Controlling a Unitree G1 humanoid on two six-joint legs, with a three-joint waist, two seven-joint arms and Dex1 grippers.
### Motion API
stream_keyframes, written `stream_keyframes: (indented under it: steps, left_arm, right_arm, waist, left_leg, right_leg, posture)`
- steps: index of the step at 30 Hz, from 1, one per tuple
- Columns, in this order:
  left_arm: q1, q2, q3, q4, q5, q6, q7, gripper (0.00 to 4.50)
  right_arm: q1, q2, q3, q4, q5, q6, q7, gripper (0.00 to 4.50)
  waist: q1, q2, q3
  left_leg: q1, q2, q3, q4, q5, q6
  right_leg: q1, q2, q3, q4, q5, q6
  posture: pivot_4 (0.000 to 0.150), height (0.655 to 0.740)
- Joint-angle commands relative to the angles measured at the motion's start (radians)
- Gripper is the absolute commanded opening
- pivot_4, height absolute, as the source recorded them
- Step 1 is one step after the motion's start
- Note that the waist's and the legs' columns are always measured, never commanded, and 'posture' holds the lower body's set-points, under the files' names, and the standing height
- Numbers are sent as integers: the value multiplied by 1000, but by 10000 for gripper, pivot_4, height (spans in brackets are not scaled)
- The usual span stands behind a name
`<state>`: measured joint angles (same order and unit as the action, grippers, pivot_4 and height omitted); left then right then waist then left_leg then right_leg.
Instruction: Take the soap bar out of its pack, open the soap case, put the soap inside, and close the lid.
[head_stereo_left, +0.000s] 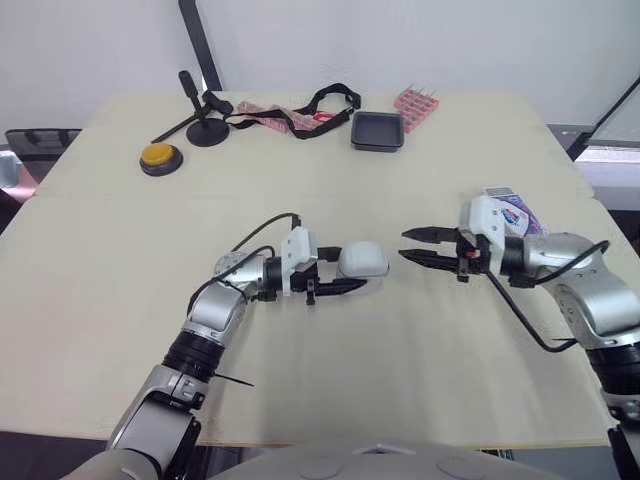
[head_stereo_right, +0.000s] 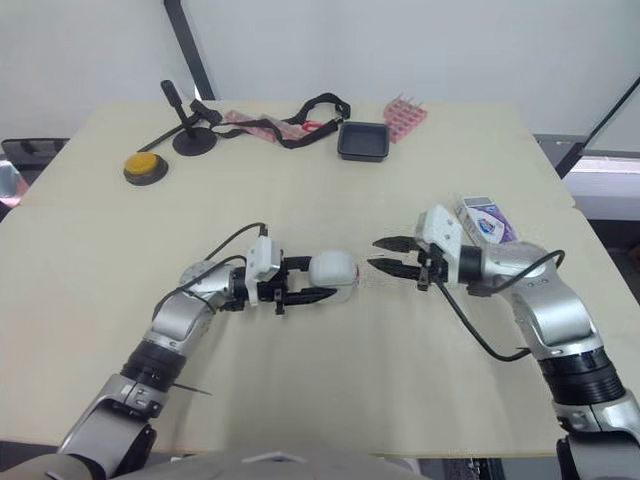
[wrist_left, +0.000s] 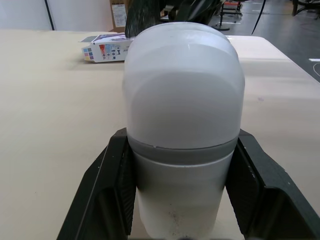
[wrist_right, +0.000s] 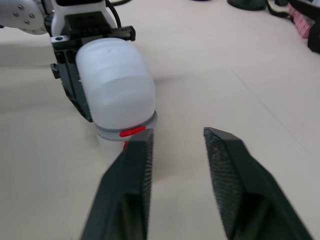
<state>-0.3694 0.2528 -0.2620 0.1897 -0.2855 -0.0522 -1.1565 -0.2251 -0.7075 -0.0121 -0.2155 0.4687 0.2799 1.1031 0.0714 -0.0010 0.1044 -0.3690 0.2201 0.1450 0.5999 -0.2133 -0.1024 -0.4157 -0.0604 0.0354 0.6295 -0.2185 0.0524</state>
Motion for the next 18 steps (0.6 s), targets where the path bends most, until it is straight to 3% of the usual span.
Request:
stream_keyframes:
  steps: [1,5,11,18]
  left_arm:
    - [-14,10,27,-14,-18,7,5,19088]
    - [-17,10,37,-23,-36,53,6,19088]
    - [-21,16,47,-88,-88,222,40,19088]
    - [-79,51,97,-174,-284,788,145,19088]
  right_arm:
    - [65,-6,-52,-49,41,-68,51,32804]
    - [156,14,-46,-35,14,-174,87,44863]
    - [194,35,-19,-18,-23,-256,97,44863]
    - [199,29,-15,4,-25,-289,112,44863]
  waist:
    - [2,0,0]
    - [5,0,0]
    - [-2,0,0]
    - [0,0,0]
  left_leg:
    - [-1,0,0,0,0,0]
    - [-1,0,0,0,0,1]
    - [-1,0,0,0,0,1]
    - [-1,0,0,1,0,1]
  right_leg:
    - [0,0,-1,-1,0,0]
    - [0,-1,-1,-2,0,0]
    - [-1,-1,-1,-1,-3,-5]
    - [-1,-1,-1,-1,-3,-5]
  posture:
    - [1500,7400]
    - [1500,7400]
    - [1500,7400]
    - [1500,7400]
